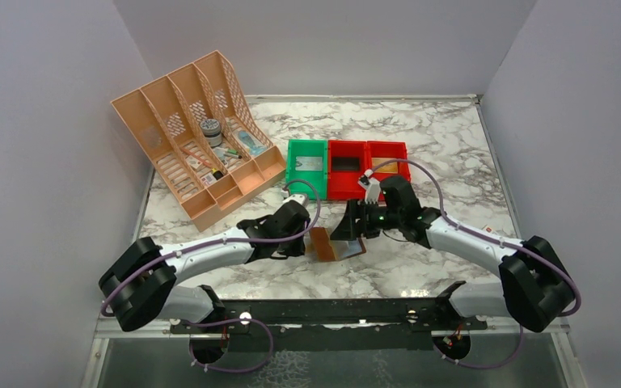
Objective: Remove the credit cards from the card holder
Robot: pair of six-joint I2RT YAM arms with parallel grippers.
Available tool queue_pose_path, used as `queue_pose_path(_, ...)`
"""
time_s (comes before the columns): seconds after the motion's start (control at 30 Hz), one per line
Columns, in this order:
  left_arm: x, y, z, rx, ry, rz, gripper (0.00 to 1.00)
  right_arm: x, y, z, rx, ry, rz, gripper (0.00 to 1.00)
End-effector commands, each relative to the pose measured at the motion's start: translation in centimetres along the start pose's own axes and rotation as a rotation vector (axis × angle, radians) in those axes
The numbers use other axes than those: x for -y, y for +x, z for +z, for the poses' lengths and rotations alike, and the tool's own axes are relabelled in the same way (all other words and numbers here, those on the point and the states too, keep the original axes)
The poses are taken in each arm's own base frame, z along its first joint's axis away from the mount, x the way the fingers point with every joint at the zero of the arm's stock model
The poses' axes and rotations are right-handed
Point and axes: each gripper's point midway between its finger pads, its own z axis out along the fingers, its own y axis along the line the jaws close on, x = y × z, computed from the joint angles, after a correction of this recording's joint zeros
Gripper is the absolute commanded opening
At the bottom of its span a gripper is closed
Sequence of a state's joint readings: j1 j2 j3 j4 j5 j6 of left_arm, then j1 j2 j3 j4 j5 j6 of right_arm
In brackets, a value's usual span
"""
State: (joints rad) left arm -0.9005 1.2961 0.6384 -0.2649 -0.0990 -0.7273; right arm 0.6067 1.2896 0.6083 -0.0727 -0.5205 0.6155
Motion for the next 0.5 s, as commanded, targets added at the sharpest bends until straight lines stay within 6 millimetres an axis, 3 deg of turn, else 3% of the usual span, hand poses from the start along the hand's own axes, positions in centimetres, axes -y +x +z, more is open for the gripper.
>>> queue_pose_path(0.0, -0.6, -0.2, 0.4, 0.010, -0.038, -0.004, 0.00, -2.5, -0.5, 0.2, -0.025, -0.138, -0.024, 0.76)
queue_pose_path(0.2, -1.1, -0.6, 0.7, 0.032, -0.067, -0.017, 0.00, -3.6, -0.1, 0.9, -0.068, -0.225, -0.013, 0.76)
queue_pose_path(0.47, 0.4, -1.5, 2.3, 0.027, 0.057, -0.109, 0.00, -4.0, 1.0, 2.3, -0.098, -0.322, 0.071, 0.74)
